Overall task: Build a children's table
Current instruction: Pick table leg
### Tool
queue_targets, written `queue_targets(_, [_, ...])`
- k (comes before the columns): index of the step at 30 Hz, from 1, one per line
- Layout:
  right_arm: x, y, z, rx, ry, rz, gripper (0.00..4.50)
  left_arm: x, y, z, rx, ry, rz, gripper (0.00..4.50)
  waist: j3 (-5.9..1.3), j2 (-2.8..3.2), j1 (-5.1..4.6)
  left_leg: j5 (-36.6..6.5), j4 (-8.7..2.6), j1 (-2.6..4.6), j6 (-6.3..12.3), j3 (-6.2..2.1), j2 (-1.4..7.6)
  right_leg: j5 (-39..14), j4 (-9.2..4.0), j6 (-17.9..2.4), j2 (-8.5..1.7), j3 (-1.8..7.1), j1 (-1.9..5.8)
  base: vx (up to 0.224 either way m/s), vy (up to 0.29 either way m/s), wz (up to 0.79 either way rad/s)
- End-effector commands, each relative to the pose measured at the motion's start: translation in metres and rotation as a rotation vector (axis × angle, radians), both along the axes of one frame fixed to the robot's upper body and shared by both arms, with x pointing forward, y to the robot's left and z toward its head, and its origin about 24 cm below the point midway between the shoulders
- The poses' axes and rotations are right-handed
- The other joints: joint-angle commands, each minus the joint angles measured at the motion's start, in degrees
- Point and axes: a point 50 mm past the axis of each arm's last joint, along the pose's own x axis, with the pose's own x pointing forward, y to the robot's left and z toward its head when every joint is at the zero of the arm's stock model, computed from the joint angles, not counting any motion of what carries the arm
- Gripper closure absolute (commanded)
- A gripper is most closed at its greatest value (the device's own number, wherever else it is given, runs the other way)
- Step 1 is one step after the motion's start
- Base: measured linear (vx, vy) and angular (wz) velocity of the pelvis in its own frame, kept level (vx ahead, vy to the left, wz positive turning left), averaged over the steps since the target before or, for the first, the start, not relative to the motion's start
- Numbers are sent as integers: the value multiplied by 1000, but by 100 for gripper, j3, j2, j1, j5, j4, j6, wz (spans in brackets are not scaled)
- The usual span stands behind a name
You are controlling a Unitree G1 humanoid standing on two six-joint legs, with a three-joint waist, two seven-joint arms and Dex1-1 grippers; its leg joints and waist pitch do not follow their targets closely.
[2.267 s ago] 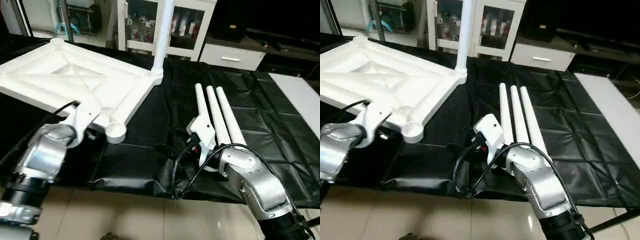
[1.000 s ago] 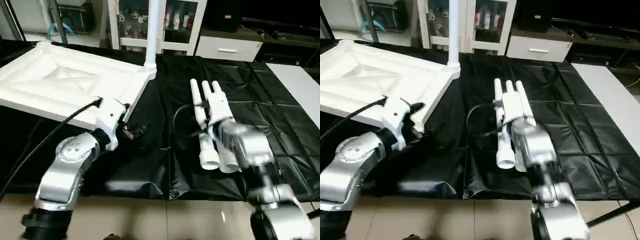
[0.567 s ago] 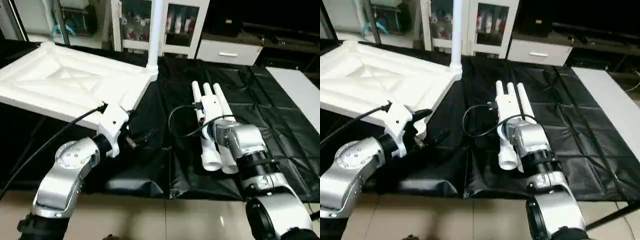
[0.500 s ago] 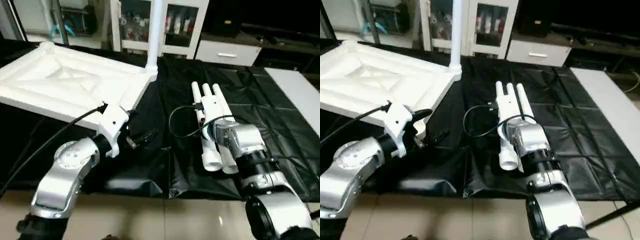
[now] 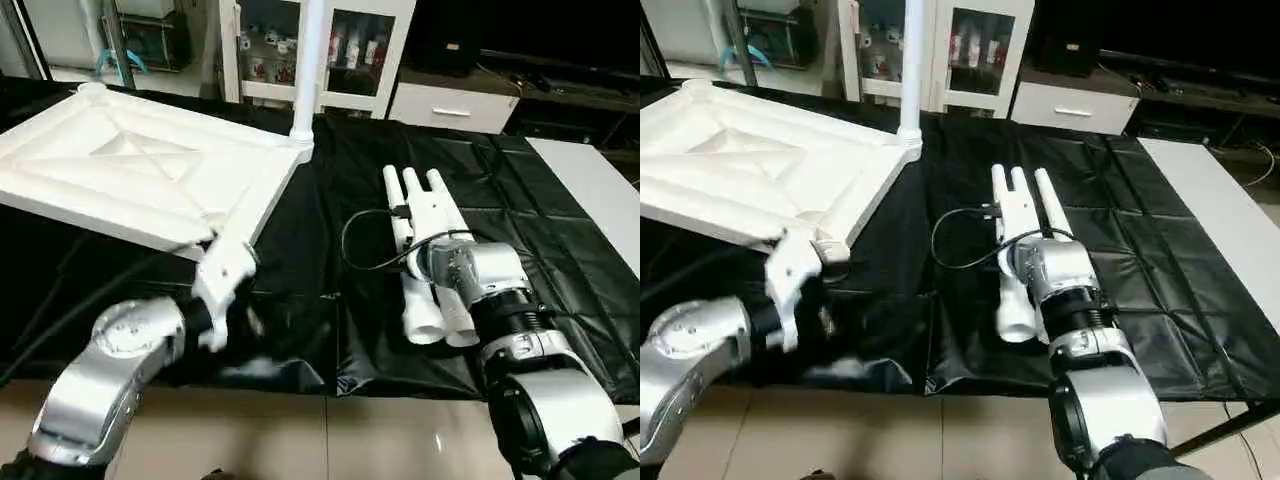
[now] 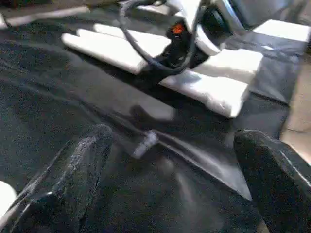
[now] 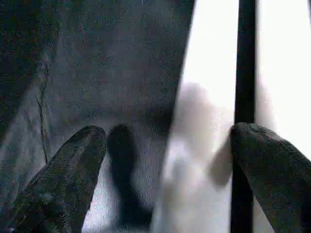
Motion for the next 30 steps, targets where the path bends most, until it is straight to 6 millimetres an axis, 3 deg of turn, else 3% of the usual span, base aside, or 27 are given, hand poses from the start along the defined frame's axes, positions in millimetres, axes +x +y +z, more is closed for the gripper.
queue_targets(1, [-3, -3, -7, 18, 42, -21, 7, -2, -5, 4, -6, -5, -32, 0, -332, 126, -15, -2248, -444, 94, -502, 4, 48, -2117, -409, -647, -195, 183, 177, 0, 0, 0])
queue_targets(7, [-5, -5, -13, 14, 64, -28, 7, -3, -3, 7, 4, -15, -12, 0, -324, 105, -8, -2242, -449, 80, -513, -3, 45, -2247, -416, -583, -206, 178, 186, 0, 0, 0])
queue_targets(8, [-5, -4, -15, 15, 71, -26, 35, -3, -2, 8, 10, -16, -10, 0, -326, 105, -7, -2302, -447, 93, -522, -6, 44, -2317, -424, -559, -204, 176, 173, 0, 0, 0])
queue_targets(13, [-6, -4, -18, 20, 87, -31, 62, -1, -3, 9, 18, -23, -2, 0, -324, 92, -10, -2384, -448, 97, -541, -14, 50, -2395, -428, -541, -208, 172, 161, 0, 0, 0])
queue_targets(20, [-4, -2, -18, 33, 81, -37, 133, 3, -5, 12, 28, -50, 20, 0, -327, 53, -14, -2360, -444, 81, -531, -14, 47, -2397, -428, -522, -205, 168, 163, 0, 0, 0])
queue_targets(28, [0, 2, -14, 65, 54, -55, 194, 10, -2, 14, 42, -82, 67, 0, -337, 66, -20, -2384, -436, 87, -538, -17, 44, -2381, -426, -525, -207, 162, 158, 0, 0, 0])
queue_targets(30, [2, 5, -13, 76, 46, -50, 217, 12, 1, 15, 52, -79, 84, 0, -338, 95, -21, -2431, -442, 84, -551, -24, 45, -2339, -425, -544, -204, 161, 159, 0, 0, 0])
